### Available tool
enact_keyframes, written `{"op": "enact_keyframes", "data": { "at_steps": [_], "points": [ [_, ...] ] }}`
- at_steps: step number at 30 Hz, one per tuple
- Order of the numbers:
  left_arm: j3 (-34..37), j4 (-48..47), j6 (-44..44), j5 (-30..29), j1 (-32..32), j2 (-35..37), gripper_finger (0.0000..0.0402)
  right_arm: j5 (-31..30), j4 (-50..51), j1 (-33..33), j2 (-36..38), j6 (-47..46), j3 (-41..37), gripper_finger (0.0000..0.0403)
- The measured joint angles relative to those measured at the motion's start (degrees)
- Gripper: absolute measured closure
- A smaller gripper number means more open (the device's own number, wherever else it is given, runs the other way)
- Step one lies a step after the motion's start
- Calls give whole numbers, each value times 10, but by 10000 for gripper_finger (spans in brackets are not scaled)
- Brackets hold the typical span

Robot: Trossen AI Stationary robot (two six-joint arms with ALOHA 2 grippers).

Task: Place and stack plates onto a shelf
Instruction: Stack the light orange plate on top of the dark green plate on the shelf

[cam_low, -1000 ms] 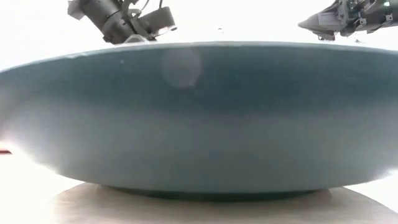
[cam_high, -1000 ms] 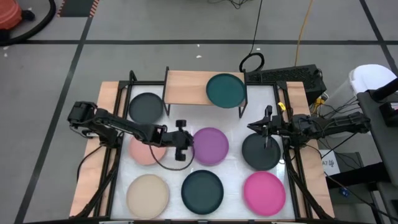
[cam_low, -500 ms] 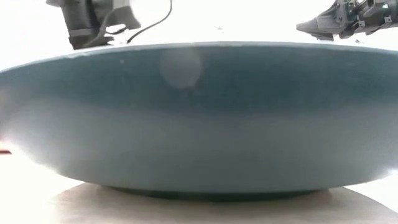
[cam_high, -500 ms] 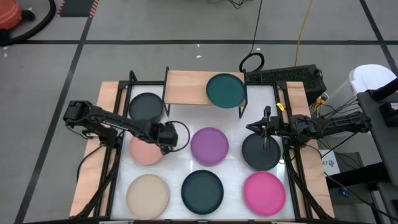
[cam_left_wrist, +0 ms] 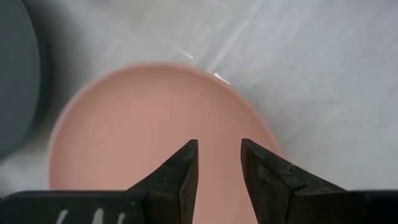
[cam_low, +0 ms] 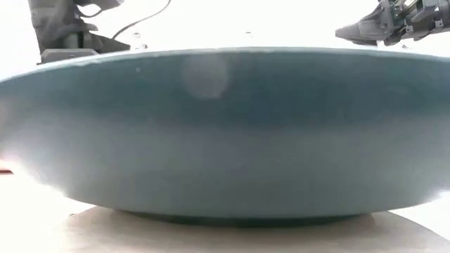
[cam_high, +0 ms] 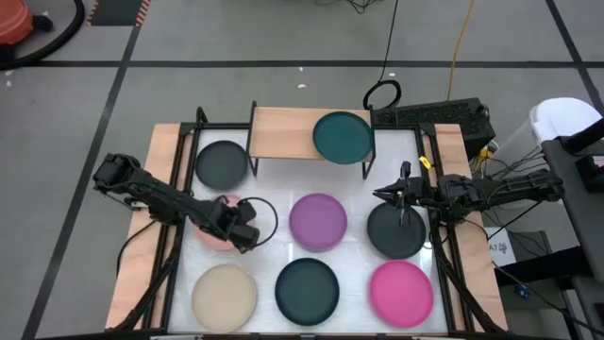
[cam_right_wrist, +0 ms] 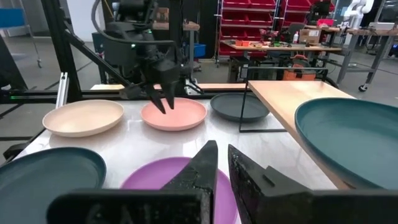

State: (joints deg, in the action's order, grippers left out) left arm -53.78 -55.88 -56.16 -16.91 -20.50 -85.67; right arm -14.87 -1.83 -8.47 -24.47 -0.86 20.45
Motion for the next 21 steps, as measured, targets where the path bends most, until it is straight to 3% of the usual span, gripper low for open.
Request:
{"op": "enact_keyframes", "data": {
  "at_steps": [12,21],
  "points": [
    [0,107,-32,36,-34,-6,275,0,0,0,0,0,0,380],
    [0,71,-72,36,-33,-41,270,0,-1,0,-2,0,0,380]
  ]
}}
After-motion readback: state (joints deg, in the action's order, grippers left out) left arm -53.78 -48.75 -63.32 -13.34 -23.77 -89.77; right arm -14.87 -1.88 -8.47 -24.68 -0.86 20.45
